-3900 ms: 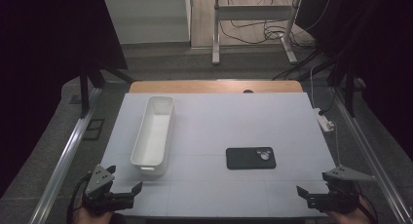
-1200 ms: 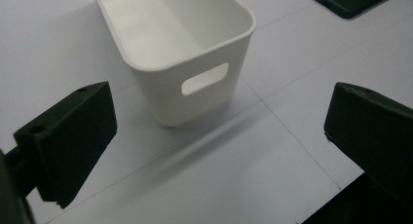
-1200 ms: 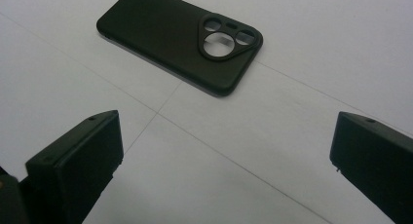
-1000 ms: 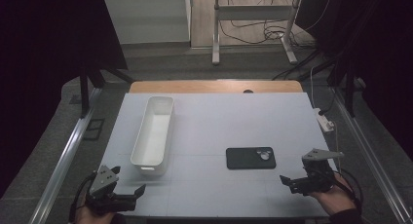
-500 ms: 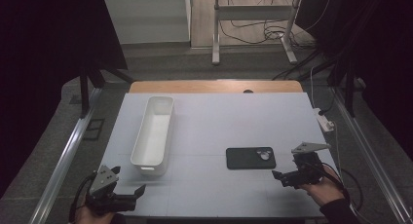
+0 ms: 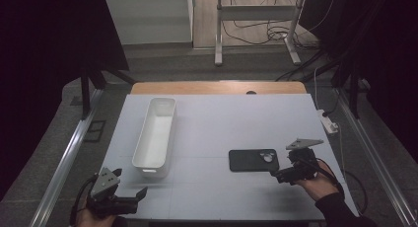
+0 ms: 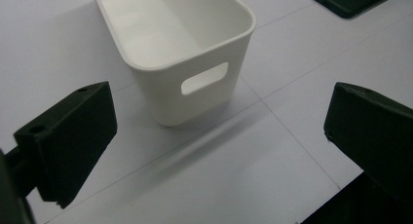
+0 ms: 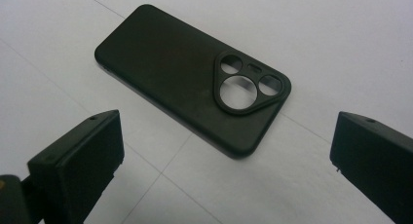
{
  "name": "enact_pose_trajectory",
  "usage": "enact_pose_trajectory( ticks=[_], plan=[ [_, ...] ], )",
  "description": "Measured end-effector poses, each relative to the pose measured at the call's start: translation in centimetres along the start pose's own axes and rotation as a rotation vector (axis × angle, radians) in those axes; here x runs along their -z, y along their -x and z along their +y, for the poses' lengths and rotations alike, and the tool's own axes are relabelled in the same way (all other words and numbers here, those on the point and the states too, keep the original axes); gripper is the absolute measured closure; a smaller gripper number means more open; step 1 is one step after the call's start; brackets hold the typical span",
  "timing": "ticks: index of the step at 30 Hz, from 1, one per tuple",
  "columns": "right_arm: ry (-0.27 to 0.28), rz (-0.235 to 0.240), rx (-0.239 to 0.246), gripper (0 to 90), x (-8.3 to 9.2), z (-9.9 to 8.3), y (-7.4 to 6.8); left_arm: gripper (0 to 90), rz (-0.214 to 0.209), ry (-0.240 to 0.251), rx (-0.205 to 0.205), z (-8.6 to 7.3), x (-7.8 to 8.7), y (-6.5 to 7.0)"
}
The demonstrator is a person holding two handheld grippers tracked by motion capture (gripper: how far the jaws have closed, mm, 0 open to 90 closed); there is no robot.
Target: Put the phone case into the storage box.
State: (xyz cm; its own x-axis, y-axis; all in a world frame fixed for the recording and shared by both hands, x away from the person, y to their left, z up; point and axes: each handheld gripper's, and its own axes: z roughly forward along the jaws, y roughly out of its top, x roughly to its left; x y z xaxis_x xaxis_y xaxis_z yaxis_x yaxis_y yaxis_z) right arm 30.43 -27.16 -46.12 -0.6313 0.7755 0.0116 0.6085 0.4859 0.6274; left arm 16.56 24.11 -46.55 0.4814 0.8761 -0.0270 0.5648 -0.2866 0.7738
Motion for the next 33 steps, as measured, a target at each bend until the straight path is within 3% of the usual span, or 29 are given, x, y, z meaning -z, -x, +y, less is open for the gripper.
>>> enact_pose_trajectory(
  ticks=[22,29,30,33],
  plan=[
    [-0.049,-0.02,0.015,0.0,-2.3,1.7,0.1,0.0,-0.004,0.001,0.002,0.0,0.0,0.0],
    [-0.044,-0.012,0.008,28.2,-2.3,2.0,0.4,0.0,-0.006,0.002,0.0,0.0,0.0,0.0],
    [-0.044,-0.012,0.008,28.2,-2.3,2.0,0.4,0.0,-0.007,0.002,-0.001,0.0,0.0,0.0],
    [-0.048,0.001,0.005,44.0,-2.2,2.1,0.4,0.0,-0.005,0.002,-0.003,0.0,0.0,0.0]
  ],
)
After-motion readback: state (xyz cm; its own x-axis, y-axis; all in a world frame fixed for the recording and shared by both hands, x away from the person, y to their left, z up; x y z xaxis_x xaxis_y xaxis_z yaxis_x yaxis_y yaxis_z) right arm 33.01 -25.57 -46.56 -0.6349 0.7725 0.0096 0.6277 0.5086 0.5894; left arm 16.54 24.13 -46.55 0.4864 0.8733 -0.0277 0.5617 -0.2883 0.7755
